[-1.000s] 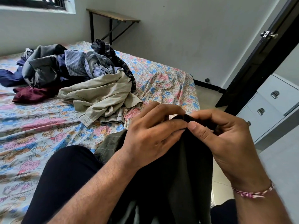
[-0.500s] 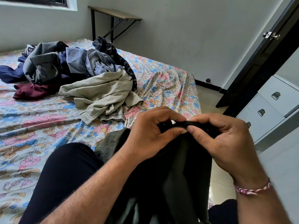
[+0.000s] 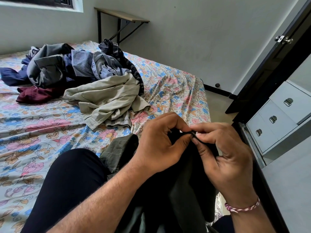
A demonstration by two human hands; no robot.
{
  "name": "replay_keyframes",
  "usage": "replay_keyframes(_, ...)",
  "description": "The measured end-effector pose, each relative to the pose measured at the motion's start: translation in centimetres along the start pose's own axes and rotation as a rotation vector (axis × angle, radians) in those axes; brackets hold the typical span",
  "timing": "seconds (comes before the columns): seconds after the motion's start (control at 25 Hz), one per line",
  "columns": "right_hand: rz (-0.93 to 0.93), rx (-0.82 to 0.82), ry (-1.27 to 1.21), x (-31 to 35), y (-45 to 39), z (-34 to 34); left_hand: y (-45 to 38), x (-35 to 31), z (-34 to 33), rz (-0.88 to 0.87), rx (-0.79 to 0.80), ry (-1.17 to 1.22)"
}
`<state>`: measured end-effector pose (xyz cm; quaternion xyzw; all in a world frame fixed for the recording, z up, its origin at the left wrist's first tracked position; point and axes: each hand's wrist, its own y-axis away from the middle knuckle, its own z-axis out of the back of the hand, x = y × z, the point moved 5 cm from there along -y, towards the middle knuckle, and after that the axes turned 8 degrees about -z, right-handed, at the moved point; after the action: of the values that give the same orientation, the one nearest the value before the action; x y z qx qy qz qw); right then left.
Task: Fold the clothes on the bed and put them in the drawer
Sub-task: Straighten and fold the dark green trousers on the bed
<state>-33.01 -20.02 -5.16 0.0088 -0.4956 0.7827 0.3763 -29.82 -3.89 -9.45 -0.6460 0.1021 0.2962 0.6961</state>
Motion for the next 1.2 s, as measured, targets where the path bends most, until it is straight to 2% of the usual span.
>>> replay_keyframes(0.08,-0.091,0.038,-0.005,-0.8,0.1,-0.4,0.3,0.2,-0.3,-0.028,0.033,-0.102)
replay_keyframes(0.12,-0.168,0.056,0.018,-1.5,0.0,-0.6,0.2,0.7,-0.3,-0.048,0.112,-0.160)
replay_keyframes(0.2,-0.371,0.082,0.066,-3.6,0.1,-0.8,-0.2,2.9,0.4,-0.078,0.375,-0.228)
replay_keyframes(0.24,-0.498,0.105,0.040,-5.0,0.2,-0.8,-0.4,4.1,1.4,-0.079,0.462,-0.231)
replay_keyframes(0.28,-0.616,0.142,-0.030,-6.3,0.3,-0.7,-0.6,5.4,2.8,-0.049,0.477,-0.217)
replay_keyframes(0.36,-0.768,0.240,-0.230,-7.5,0.2,-0.6,-0.8,7.8,5.9,0.102,0.331,-0.163)
replay_keyframes(0.44,-0.841,0.272,-0.363,-7.6,0.0,-0.1,-0.8,9.1,8.1,0.223,0.141,-0.119)
replay_keyframes(0.56,-0.855,0.238,-0.383,-6.9,-0.6,0.9,-0.9,9.2,9.6,0.249,-0.054,-0.075)
replay_keyframes(0.68,-0.889,0.190,-0.510,-5.8,-0.8,1.5,-1.5,7.1,9.7,0.144,-0.106,-0.071)
replay_keyframes(0.84,-0.899,0.047,-0.708,-2.6,-1.4,3.0,-2.4,2.1,8.4,0.029,-0.143,-0.104)
replay_keyframes(1.04,-0.771,0.105,-0.677,2.0,-2.7,3.9,-3.2,-5.5,5.6,-0.288,-0.071,-0.174)
replay_keyframes(1.2,-0.641,0.136,-0.465,3.5,-3.5,3.8,-2.6,-7.3,4.6,-0.384,-0.124,-0.216)
